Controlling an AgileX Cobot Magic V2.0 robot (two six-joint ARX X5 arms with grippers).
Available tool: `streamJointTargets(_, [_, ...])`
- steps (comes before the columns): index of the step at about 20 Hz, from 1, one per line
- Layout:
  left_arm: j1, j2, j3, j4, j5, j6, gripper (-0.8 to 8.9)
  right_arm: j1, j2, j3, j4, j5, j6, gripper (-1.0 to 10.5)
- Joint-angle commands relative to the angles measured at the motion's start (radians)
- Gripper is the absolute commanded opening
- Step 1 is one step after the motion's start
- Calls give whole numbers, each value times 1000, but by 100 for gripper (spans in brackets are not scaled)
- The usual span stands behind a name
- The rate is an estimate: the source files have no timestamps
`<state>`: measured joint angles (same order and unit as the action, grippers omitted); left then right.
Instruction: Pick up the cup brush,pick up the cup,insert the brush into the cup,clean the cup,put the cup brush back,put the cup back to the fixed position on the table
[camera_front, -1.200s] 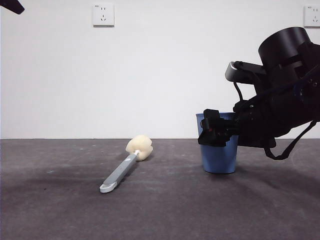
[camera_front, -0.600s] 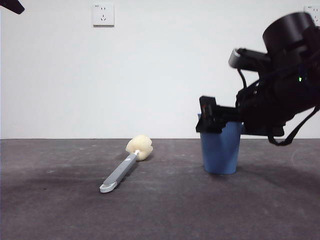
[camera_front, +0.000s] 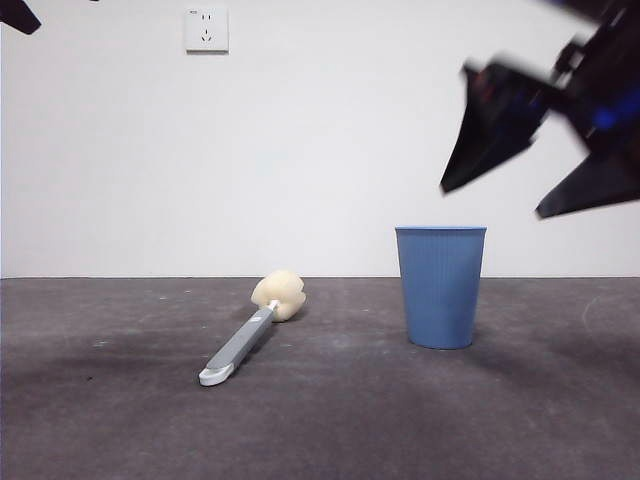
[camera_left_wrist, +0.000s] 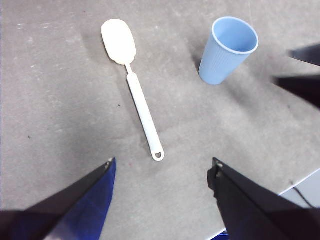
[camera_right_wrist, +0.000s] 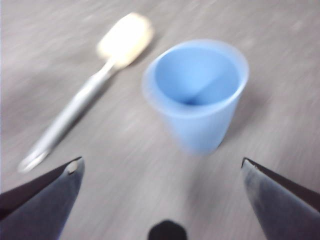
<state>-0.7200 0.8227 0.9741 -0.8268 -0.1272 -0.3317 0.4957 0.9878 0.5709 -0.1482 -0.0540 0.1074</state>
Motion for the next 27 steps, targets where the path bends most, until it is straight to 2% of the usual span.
streamJointTargets(1, [-1, -1, -5, -8, 2, 23, 318, 34, -135, 47, -195, -18, 36, 564])
streamJointTargets(4, [-1, -1, -5, -13, 2, 55, 314, 67, -235, 145, -427, -33, 42, 562])
streamJointTargets(5, [-1, -1, -5, -12, 3, 56, 314, 75, -251, 188, -500, -68, 45, 556])
streamJointTargets(6, [-1, -1, -5, -13, 5, 60, 313, 79, -259, 226, -551, -100, 58, 515])
streamJointTargets(8, [-1, -1, -5, -19, 10, 74, 307, 83, -264, 278, -640, -182, 71, 357])
streamJointTargets(9, [-1, -1, -5, -25, 16, 74, 237, 83, -264, 299, -674, -225, 71, 249])
streamJointTargets(11, [-1, -1, -5, -35, 38, 86, -26, 83, -264, 304, -698, -299, 71, 15])
streamJointTargets(12, [-1, -1, -5, -42, 52, 102, -8, 83, -264, 304, -711, -317, 71, -10])
streamJointTargets(27, [-1, 0, -5, -64, 52, 124, -4, 82, -262, 304, -736, -309, 75, 1])
